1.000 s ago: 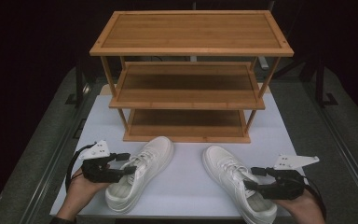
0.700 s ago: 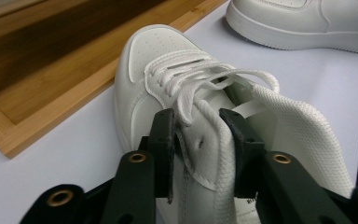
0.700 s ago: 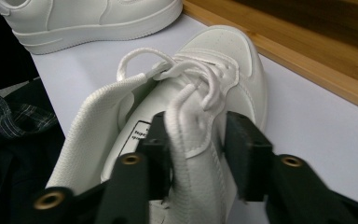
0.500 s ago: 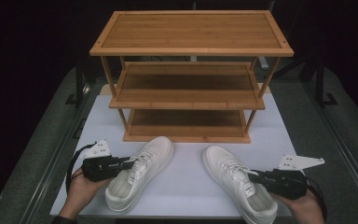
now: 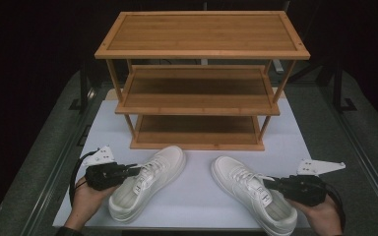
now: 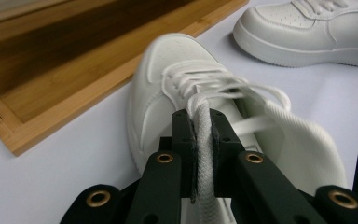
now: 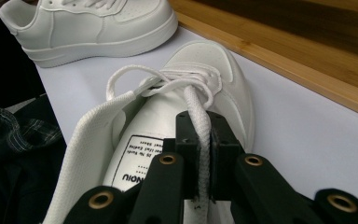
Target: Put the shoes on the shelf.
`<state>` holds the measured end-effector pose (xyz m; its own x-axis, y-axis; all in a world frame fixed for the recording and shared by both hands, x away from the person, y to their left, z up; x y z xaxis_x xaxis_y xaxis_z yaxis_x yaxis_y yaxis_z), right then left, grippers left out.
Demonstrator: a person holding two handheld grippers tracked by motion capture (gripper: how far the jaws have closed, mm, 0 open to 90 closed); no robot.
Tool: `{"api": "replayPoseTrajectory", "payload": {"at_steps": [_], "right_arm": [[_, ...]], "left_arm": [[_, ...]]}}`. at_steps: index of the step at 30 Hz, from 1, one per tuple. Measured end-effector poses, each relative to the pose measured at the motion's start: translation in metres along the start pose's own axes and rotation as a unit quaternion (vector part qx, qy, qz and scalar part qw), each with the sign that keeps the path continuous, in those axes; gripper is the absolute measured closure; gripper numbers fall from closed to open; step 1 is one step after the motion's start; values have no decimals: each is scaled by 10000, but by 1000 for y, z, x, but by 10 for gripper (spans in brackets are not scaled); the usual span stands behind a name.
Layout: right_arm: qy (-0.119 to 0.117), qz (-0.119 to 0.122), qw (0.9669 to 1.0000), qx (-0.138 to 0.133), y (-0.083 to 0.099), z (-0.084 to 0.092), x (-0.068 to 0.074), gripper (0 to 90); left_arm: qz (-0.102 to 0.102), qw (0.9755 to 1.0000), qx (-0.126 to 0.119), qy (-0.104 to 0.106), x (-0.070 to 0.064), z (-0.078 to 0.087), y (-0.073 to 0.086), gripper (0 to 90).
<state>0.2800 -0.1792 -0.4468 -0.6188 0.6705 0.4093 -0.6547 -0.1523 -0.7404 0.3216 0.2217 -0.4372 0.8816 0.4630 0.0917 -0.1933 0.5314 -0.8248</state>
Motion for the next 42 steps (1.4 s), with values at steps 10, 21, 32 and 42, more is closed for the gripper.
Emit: {"api": "replayPoseTrajectory", "payload": {"at_steps": [10,21,32,42], "right_arm": [[-262,-62,9993,-253,-18,20,3,850],[-467,335,9959,-695,-80,53,19,849],[-532,592,9916,-1020,-147,81,30,850],[-404,533,9924,-1038,-189,67,27,850]], "left_arm": [[60,9991,-399,146,-2,23,-26,839],[-149,9977,-655,126,6,49,-84,838],[-299,9961,-822,132,22,63,-135,839],[-295,9954,-875,-240,54,60,-175,839]]}}
Point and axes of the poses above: each handheld gripper's, and its own axes: z roughly backward along the jaws, y roughly out of its underside, x roughly to its left, the point moved 10 cm from there along -z, roughly forward along the jaws, and after that the axes turned 13 degrees about -z, right-handed, at the moved point
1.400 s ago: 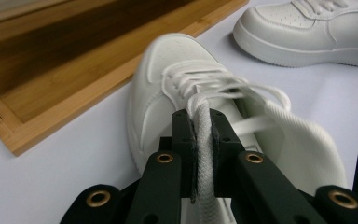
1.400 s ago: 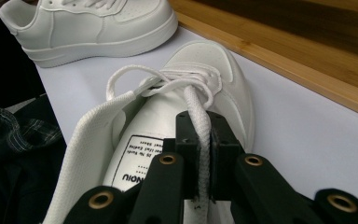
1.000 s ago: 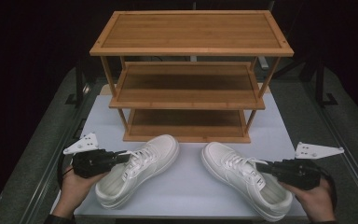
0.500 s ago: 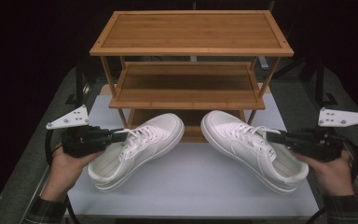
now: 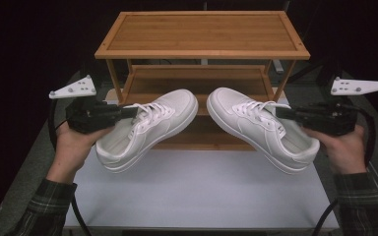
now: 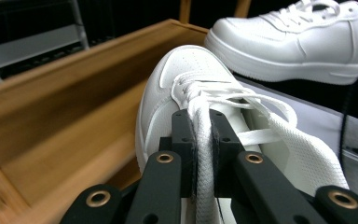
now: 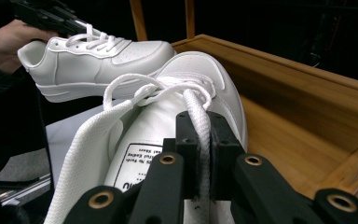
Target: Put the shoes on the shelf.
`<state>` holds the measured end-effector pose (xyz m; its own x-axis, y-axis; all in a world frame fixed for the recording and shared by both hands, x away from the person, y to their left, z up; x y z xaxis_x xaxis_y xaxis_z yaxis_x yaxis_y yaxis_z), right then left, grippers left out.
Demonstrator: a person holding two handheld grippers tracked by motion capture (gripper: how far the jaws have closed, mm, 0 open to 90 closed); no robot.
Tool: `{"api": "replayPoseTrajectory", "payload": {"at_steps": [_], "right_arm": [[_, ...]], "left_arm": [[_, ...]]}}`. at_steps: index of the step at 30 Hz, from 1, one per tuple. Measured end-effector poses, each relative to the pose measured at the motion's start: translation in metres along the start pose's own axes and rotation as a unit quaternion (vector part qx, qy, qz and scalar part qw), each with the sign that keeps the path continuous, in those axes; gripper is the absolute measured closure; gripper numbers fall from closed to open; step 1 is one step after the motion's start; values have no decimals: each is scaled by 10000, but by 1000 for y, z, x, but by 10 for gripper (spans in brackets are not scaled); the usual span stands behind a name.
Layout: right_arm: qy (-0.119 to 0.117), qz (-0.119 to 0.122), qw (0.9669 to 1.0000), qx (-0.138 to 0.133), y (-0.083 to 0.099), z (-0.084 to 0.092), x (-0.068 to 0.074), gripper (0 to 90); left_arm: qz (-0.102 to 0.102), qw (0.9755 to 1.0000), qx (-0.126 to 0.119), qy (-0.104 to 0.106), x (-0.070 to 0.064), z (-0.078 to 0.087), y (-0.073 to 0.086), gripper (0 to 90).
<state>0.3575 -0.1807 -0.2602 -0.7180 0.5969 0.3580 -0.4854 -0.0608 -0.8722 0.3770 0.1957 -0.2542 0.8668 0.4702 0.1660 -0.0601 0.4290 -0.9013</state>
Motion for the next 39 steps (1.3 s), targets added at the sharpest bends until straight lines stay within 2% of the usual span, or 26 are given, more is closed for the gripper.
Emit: {"api": "replayPoseTrajectory", "payload": {"at_steps": [6,10,14,17,23,28,31,34,36,39], "right_arm": [[185,-121,9997,-51,-16,-18,-11,850],[426,-188,9989,-78,-27,-32,-22,849],[602,-272,9978,-27,-33,-45,-31,849],[737,-296,9968,19,-38,-54,-37,849],[900,-380,9952,61,-45,-70,-43,848],[955,-404,9945,124,-49,-78,-44,841],[994,-354,9943,172,-48,-78,-44,824],[991,-309,9944,196,-48,-78,-43,780],[923,-329,9951,143,-49,-78,-42,720],[984,-284,9946,138,-50,-78,-42,625]], "left_arm": [[65,9995,95,-289,22,-14,-9,839],[111,9986,213,-479,34,-29,-9,839],[284,9975,216,-609,45,-42,-7,838],[348,9971,183,-655,50,-48,-8,838],[416,9955,293,-796,57,-59,-11,836],[306,9949,431,-857,58,-61,-11,822],[257,9951,447,-838,58,-61,-11,788],[293,9957,228,-846,60,-59,-16,718],[302,9951,69,-934,62,-55,-20,646],[193,9947,122,-1007,63,-54,-19,555]]}}
Point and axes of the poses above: each handheld gripper's, and its own axes: z roughly backward along the jaws, y roughly out of its underside, x roughly to its left, the point moved 10 cm from there along -z, roughly forward along the jaws, and after that the axes turned 13 degrees about -z, right-handed, at the moved point
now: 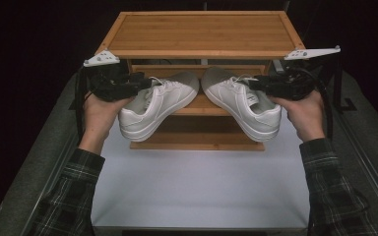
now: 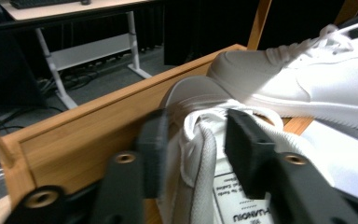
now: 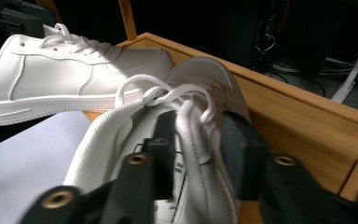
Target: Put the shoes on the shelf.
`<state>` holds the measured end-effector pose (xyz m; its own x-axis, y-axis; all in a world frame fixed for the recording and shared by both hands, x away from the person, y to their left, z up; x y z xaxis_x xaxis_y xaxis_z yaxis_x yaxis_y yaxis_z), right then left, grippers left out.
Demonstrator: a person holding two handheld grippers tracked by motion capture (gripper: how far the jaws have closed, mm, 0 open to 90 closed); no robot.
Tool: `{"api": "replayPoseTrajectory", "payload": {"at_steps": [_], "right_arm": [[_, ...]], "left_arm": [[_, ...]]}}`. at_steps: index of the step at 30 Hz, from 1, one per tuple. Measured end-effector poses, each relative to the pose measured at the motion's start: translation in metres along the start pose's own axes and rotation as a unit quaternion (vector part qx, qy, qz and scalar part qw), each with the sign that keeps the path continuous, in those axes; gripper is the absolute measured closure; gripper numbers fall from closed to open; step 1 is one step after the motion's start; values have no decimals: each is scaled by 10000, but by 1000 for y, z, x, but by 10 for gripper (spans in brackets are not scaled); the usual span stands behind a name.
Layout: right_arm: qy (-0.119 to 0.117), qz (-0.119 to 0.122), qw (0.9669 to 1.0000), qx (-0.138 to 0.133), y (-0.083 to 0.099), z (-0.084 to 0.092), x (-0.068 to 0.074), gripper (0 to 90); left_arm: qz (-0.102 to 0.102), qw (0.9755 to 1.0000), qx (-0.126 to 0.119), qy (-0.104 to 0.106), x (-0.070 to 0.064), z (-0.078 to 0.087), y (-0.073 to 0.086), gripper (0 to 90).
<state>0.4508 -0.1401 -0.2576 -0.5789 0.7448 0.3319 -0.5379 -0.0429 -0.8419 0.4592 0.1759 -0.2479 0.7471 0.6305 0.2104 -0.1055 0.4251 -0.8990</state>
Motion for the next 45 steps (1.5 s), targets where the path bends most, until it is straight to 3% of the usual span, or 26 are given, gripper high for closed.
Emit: {"api": "replayPoseTrajectory", "payload": {"at_steps": [4,10,22,26,32,39,45], "right_arm": [[50,-58,9998,-171,-4,5,-3,514],[137,-93,9996,-224,-5,10,-5,443],[84,-73,9988,-472,-10,32,-1,392],[117,-68,9986,-516,-10,37,-1,378],[39,-88,9976,-685,-10,57,4,359],[50,-102,9976,-678,7,83,1,305],[-70,-51,9974,-714,35,101,4,251]], "left_arm": [[-54,10000,-47,0,0,3,0,437],[-127,9999,-25,-24,-2,2,0,339],[-212,9992,-337,-87,-2,27,-13,295],[-284,9990,-341,-83,-4,34,-14,274],[-315,9982,-501,30,-10,57,-16,244],[-310,9981,-525,121,-12,88,0,204],[-304,9979,-485,316,-25,102,36,171]]}}
Point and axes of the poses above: each handheld gripper's, and its own axes: z roughly backward along the jaws, y roughly out of its underside, x roughly to its left, the point moved 10 cm from there along -z, roughly forward along the jaws, and after that the axes turned 13 degrees about -z, right-handed, at the moved point
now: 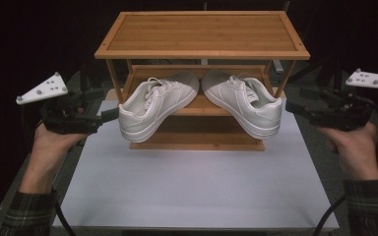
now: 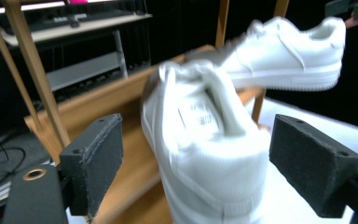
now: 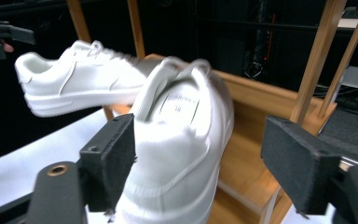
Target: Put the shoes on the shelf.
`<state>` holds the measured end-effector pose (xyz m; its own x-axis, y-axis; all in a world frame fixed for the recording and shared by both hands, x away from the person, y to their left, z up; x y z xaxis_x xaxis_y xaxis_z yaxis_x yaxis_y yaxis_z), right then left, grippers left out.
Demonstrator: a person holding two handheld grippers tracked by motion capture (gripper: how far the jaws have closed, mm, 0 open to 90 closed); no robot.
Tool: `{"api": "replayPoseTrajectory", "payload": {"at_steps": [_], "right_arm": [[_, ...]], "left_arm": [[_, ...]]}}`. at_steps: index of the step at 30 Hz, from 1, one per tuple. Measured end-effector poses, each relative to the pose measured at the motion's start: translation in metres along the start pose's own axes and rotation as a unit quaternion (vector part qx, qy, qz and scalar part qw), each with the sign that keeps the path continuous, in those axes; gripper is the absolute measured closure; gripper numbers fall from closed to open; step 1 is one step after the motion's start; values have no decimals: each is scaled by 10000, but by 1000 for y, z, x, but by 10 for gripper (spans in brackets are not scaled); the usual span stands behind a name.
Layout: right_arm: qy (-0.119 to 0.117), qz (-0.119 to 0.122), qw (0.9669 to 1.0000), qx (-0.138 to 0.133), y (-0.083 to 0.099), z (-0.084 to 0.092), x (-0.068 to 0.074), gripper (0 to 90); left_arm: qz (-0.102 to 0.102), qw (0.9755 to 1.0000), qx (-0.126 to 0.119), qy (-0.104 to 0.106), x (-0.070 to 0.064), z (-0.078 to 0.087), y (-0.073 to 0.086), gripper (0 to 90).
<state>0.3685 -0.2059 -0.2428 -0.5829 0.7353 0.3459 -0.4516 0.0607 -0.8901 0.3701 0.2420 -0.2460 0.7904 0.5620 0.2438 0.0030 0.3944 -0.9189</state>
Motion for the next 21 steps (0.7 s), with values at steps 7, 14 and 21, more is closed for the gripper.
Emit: {"api": "replayPoseTrajectory", "payload": {"at_steps": [7,14,21], "right_arm": [[-11,97,9994,343,47,-5,-1,158],[-233,44,9982,552,72,-29,3,140],[-174,81,9981,585,78,-49,0,131]], "left_arm": [[107,9995,151,259,-17,-11,47,146],[60,9990,132,428,-28,-35,60,95],[40,9985,105,542,-30,-48,59,109]]}}
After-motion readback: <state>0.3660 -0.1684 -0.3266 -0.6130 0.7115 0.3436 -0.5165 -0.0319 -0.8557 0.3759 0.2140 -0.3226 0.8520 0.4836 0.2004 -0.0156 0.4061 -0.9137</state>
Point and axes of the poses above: each handheld gripper's, and its own axes: z roughly backward along the jaws, y roughly out of its underside, x roughly to its left, the point moved 10 cm from there along -z, roughly forward along the jaws, and after that the axes turned 13 degrees about -z, right-handed, at the moved point
